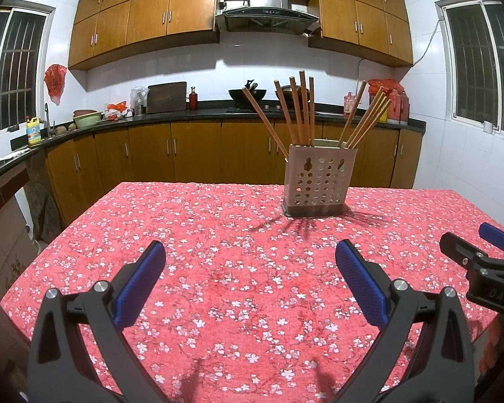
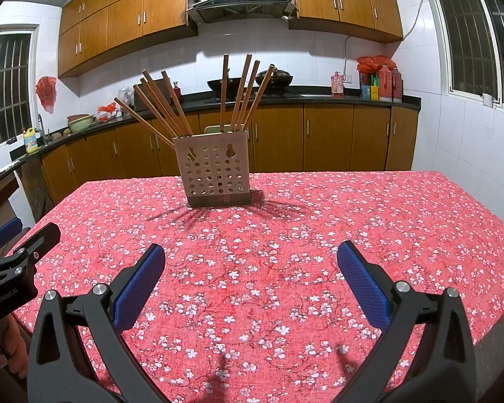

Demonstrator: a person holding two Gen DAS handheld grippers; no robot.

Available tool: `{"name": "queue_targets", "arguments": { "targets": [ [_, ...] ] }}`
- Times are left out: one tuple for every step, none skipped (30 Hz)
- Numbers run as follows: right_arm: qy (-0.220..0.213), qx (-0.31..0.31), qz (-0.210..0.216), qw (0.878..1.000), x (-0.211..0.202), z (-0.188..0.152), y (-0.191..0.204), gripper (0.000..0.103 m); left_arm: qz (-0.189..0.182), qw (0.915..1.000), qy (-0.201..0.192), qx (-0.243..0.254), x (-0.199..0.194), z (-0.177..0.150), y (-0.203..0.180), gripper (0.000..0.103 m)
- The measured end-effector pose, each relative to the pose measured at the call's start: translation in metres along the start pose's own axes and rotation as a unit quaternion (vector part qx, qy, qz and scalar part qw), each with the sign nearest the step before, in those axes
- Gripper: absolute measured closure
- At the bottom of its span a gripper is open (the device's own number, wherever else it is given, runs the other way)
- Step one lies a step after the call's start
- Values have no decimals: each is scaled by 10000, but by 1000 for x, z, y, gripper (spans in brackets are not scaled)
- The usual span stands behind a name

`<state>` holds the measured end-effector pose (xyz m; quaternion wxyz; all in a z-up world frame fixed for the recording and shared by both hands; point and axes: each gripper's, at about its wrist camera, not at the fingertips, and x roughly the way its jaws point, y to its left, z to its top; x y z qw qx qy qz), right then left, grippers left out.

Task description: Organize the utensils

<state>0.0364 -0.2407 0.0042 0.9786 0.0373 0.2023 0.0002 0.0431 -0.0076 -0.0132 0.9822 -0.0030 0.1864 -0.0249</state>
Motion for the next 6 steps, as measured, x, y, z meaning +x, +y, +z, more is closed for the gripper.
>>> {"name": "queue_targets", "arguments": {
  "targets": [
    [1, 0, 1, 10000, 0, 0, 0, 2, -3, 10000, 7, -8, 0, 0, 0, 4],
    [2, -1, 2, 10000, 0, 0, 0, 2, -5, 10000, 12, -13, 0, 0, 1, 4],
    [3, -1, 3, 10000, 0, 0, 0, 2, -6, 10000, 16, -19, 0, 0, 1, 4],
    [2, -2, 3, 10000, 0, 0, 0, 2, -8, 10000, 21, -22, -1, 0, 1, 4],
    [2, -3, 2, 10000, 0, 0, 0, 2, -10, 10000, 27, -24, -1, 0, 1, 4],
    [2, -2, 1, 10000, 0, 0, 0, 2, -10, 10000, 29, -24, -1, 0, 1, 4]
  ]
}}
